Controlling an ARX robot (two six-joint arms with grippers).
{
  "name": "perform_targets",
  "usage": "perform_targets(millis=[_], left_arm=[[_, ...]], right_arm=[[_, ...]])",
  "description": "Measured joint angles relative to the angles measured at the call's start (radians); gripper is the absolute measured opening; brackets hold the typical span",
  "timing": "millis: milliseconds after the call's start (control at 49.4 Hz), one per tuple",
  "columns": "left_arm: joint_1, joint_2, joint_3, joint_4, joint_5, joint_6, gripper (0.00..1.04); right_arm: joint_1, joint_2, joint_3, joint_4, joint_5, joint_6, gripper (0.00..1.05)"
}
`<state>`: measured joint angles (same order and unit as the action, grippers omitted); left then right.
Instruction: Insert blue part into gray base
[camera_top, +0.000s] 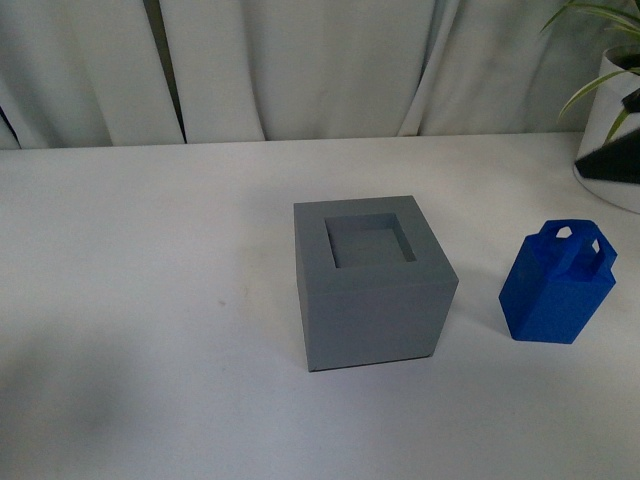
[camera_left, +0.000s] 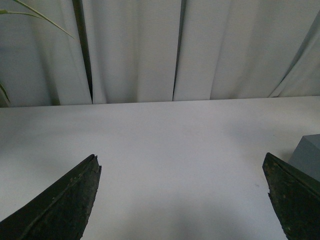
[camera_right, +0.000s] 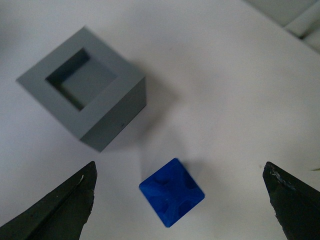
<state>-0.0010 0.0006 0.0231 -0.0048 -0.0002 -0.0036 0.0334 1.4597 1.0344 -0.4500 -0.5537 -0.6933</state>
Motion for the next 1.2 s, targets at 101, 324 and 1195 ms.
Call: perform_targets(millis=[101, 324, 1195], left_arm=[[0.0, 0.0, 0.0, 0.0, 0.0, 0.0, 0.99], [0.0, 0.0, 0.0, 0.0, 0.0, 0.0, 0.99], [0.0, 0.0, 0.0, 0.0, 0.0, 0.0, 0.99]], right_arm=[[0.017, 0.068, 0.067, -0.135, 0.024, -0.151, 0.97], [0.052, 0.242, 0.251, -0.334, 0.147, -0.426, 0.97], [0.116, 0.505, 0.426, -0.444, 0.323, -0.605, 0.81]])
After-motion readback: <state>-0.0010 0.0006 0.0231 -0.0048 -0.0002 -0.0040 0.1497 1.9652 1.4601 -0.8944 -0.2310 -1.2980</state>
